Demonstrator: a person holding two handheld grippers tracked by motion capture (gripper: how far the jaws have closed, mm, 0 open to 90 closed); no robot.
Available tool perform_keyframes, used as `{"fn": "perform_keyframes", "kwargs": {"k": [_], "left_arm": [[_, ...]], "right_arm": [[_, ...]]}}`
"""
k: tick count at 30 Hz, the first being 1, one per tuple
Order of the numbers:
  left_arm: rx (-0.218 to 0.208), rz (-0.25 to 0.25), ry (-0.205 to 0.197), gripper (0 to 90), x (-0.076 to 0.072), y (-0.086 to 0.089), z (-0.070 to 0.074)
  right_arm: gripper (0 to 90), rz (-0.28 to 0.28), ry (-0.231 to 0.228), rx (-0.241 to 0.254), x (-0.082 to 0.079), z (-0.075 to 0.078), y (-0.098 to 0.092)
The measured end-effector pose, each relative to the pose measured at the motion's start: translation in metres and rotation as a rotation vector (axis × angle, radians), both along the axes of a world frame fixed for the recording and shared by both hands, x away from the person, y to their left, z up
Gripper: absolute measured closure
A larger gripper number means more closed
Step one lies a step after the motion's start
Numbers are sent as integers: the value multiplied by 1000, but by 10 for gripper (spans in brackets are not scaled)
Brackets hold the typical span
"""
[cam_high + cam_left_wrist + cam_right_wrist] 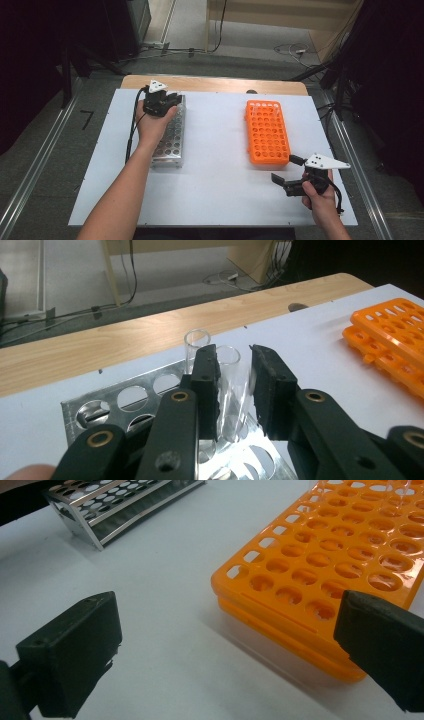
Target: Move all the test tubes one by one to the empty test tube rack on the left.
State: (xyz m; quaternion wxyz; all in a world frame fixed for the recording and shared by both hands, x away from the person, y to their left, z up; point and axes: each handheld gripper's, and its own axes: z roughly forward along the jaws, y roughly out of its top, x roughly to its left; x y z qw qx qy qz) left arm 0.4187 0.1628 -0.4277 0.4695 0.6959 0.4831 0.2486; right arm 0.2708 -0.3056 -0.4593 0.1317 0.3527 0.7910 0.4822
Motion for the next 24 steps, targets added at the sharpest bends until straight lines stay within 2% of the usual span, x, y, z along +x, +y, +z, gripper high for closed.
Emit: {"fn": "perform_keyframes", "kwargs": {"k": [3,6,9,12,13,15,19,24], "left_arm": [[-12,0,9,616,-2,3,3],[-21,-5,11,462,-6,4,7],[-48,-16,18,269,-11,5,12],[-50,-43,13,140,-19,6,17],[-66,-49,9,108,-24,6,19],[-84,-59,7,78,-30,7,21],[-84,-86,6,12,-43,6,24],[-100,-119,-11,0,-63,5,27]], "right_arm": [[0,5,-7,-4,0,0,0],[0,4,-9,-4,0,1,-1],[0,0,-14,-2,1,3,-4],[0,-3,-18,-5,1,5,-6],[0,-6,-18,-6,1,5,-7],[0,-11,-16,-5,1,6,-8],[0,-5,-16,-4,1,8,-7],[0,-5,-11,-2,1,8,-6]]}}
